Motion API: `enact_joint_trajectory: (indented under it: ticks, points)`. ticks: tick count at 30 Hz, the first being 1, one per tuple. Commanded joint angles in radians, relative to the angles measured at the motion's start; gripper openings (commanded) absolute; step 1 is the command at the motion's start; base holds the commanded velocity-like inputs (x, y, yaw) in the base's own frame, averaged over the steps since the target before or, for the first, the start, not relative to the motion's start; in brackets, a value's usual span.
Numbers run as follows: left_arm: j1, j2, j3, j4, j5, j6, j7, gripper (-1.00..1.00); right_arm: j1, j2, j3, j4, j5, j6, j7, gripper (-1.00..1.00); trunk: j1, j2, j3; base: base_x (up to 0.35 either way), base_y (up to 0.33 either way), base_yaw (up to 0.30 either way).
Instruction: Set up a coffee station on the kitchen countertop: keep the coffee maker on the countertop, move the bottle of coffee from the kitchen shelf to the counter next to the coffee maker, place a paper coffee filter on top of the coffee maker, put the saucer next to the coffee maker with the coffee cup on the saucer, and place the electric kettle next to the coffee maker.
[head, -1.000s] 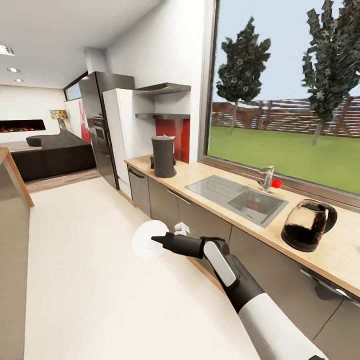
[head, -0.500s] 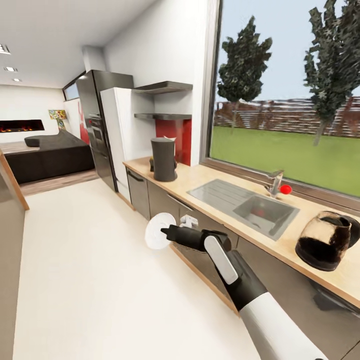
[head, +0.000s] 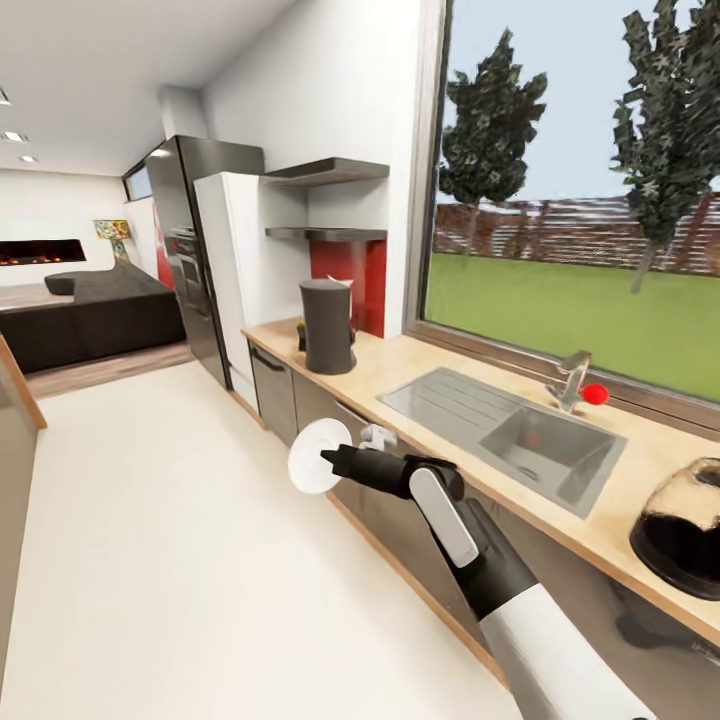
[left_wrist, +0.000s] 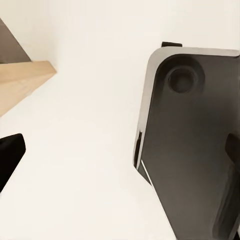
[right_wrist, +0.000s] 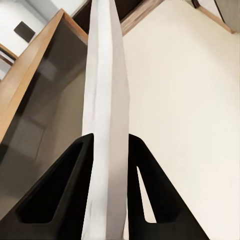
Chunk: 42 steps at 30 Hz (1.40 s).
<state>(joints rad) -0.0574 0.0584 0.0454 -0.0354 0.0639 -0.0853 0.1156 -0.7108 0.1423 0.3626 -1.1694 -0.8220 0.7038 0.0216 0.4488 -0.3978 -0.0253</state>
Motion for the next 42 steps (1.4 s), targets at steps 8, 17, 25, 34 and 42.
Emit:
enact_joint_trajectory:
  ticks: [8,17,25,34,42]
  points:
    - [-0.001,0.000,0.004,0.001,0.007,-0.004,-0.001,1.00,-0.001,0.000,-0.001,0.003,0.001,0.004,0.004,-1.00,0.001,-0.002,-0.002,0.328,0.103,-0.092]
    - [-0.001,0.004,0.007,0.002,0.008,-0.004,-0.001,1.00,-0.001,0.001,-0.001,0.008,0.001,0.004,0.005,-1.00,0.001,-0.002,-0.002,0.327,0.145,-0.231]
    - [0.001,0.004,0.005,0.002,0.008,-0.005,-0.001,1.00,-0.001,0.000,-0.001,0.011,0.000,0.003,0.010,-1.00,0.001,-0.002,-0.002,0.324,0.169,-0.022]
    - [0.001,0.003,0.005,0.002,0.008,-0.005,-0.001,1.00,-0.001,0.000,-0.001,0.013,0.001,0.003,0.009,-1.00,0.001,-0.002,-0.002,0.320,0.179,0.000]
    - [0.001,0.003,0.005,0.002,0.008,-0.005,-0.001,1.00,-0.001,0.002,-0.002,0.079,-0.003,0.002,0.004,-1.00,0.001,-0.002,-0.002,0.320,0.114,0.000]
